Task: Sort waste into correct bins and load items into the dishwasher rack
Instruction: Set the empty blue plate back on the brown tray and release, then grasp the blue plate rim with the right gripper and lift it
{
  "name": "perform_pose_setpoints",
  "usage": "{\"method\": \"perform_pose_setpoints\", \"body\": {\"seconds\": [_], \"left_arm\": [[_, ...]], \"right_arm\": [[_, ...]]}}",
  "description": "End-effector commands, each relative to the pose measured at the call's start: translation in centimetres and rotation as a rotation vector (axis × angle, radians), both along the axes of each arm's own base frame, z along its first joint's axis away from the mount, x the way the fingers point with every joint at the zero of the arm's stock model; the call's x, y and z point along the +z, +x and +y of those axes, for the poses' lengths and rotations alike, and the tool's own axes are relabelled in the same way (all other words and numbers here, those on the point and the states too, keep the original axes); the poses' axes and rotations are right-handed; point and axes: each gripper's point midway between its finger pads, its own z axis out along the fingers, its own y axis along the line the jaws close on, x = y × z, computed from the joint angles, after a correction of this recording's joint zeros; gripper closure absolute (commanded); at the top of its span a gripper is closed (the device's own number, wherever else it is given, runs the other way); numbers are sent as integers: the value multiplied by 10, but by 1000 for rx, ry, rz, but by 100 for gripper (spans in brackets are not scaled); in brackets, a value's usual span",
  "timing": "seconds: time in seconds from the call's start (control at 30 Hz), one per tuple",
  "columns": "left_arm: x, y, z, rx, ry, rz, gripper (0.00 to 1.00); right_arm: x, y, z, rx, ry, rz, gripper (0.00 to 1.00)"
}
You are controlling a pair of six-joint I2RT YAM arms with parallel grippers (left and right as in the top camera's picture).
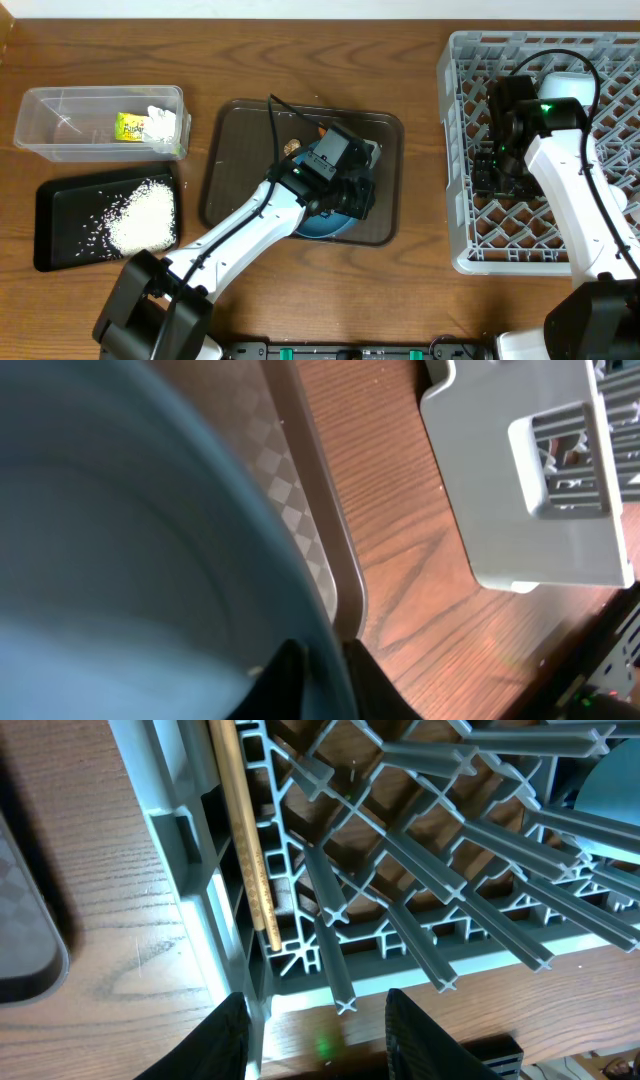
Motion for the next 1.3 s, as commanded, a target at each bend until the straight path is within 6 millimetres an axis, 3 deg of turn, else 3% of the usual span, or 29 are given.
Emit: {"method": "perform_pose_setpoints", "body": {"seconds": [0.0,0.03,0.17,0.33,0.53,0.63,0.73,0.83,0.97,1.27], "left_arm": [[10,8,1,20,-12,-25,64],[18,11,2,28,-23,-39,56],[46,22,19,77,-58,-89,50],[77,26,74,207,-50,-97,49],[95,20,173,470,54,-84,48],[96,13,211,585,94,-61,44],[93,6,239,677,114,-14,43],[86,-2,260,750,134,45,37],[82,-6,278,817,143,82,35],[81,-9,285,840,147,96,34]], "right_arm": [[6,2,-2,5,6,-26,60],[6,3,-2,5,6,-28,60],[6,5,-2,16,7,-34,60],[6,15,6,60,47,-71,59],[33,52,62,230,296,-234,56],[48,74,98,312,406,-347,49],[53,83,130,393,462,-402,46],[43,83,157,462,462,-396,45],[19,85,174,495,413,-354,44],[-51,81,197,482,437,-170,45]]}}
